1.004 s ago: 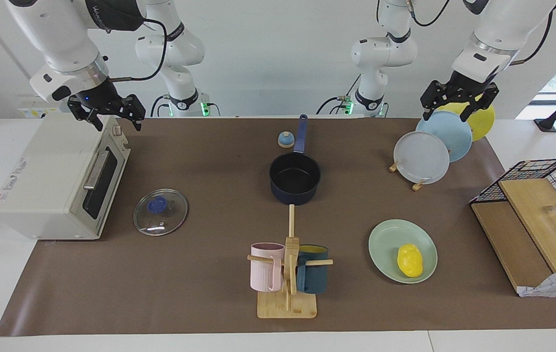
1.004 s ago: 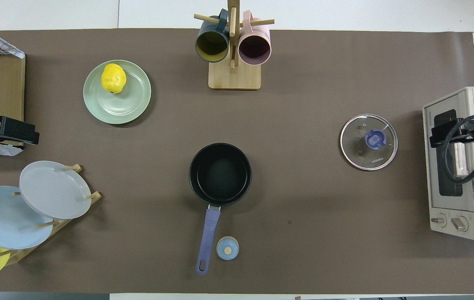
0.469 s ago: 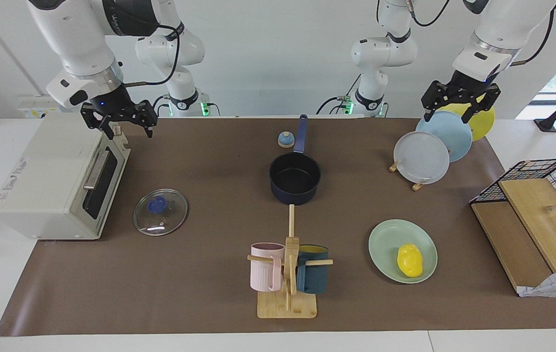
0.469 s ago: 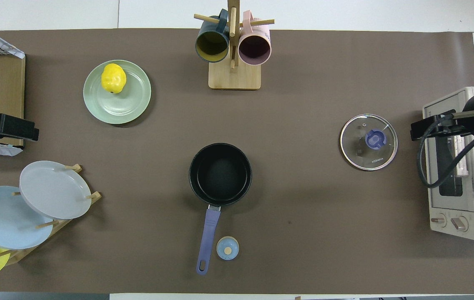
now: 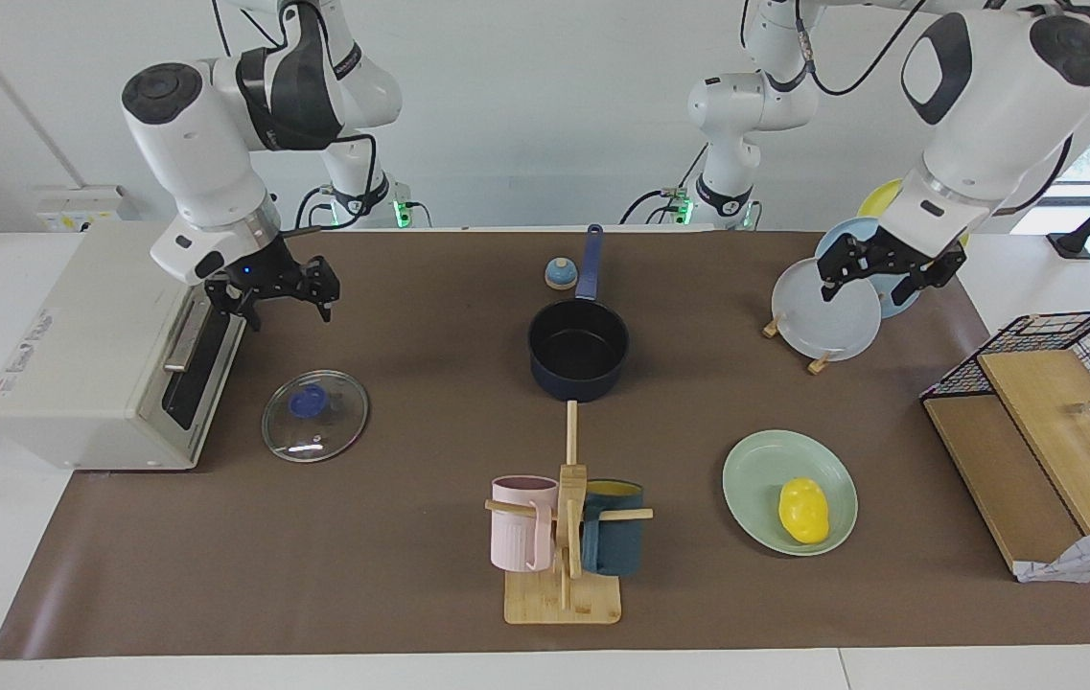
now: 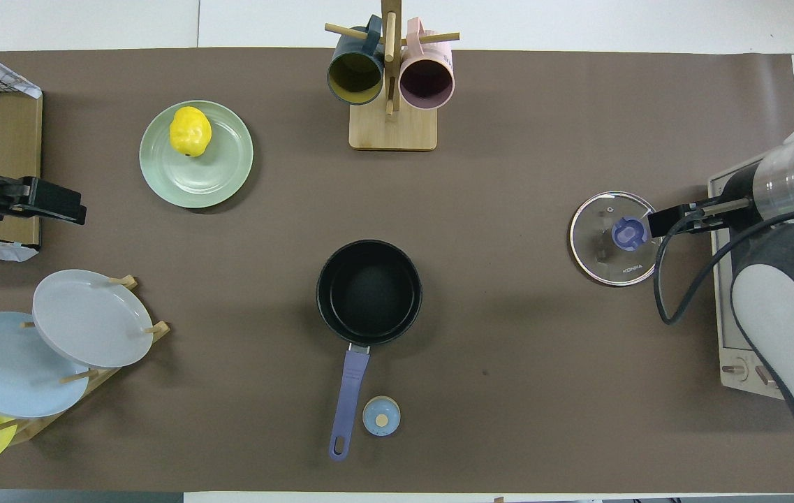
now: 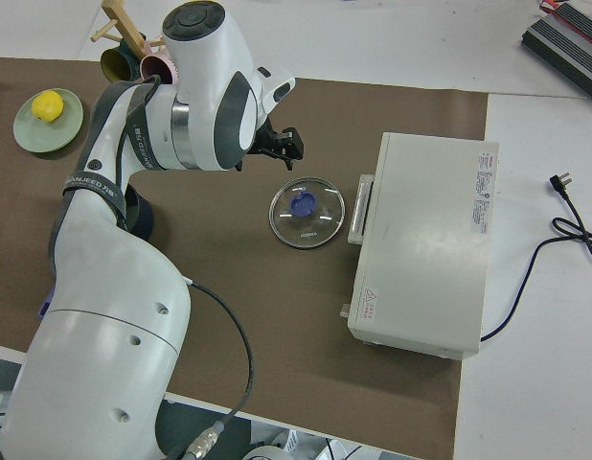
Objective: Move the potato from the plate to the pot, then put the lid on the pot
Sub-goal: 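Reach the left gripper to the yellow potato while the right gripper reaches the lid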
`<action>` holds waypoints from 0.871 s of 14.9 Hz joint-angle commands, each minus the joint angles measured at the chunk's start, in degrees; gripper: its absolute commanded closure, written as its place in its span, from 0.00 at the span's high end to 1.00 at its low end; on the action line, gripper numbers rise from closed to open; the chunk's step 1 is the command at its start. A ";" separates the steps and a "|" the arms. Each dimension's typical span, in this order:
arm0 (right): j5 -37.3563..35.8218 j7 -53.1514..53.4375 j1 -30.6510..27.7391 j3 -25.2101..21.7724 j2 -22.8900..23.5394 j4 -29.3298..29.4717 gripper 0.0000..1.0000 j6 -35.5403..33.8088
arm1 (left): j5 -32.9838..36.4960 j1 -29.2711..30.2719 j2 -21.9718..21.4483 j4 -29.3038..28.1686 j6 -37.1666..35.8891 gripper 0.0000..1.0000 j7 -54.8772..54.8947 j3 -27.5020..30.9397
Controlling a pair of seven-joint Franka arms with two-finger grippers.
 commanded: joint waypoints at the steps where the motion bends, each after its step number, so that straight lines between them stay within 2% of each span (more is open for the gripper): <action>1: 1.22 -2.04 -0.59 0.07 2.96 -3.46 1.00 7.28 | -0.63 -0.04 10.44 6.31 6.80 1.00 0.50 -0.19; 3: 1.22 -6.16 -1.38 0.07 3.75 -8.72 1.00 15.45 | 0.24 0.14 13.26 5.96 14.54 1.00 0.76 -0.20; 7: 1.31 -6.53 -2.61 0.07 5.06 -15.15 1.00 23.65 | 2.27 -1.09 19.33 8.32 16.77 1.00 0.59 -0.11; 9: 1.22 -6.88 -2.61 0.07 5.51 -16.04 1.00 24.81 | 2.09 -1.09 23.10 11.31 17.38 1.00 0.41 -0.02; 13: 1.22 -8.73 -3.93 -0.02 6.39 -17.80 1.00 27.27 | 2.09 -1.18 27.86 11.59 24.49 1.00 0.41 -0.02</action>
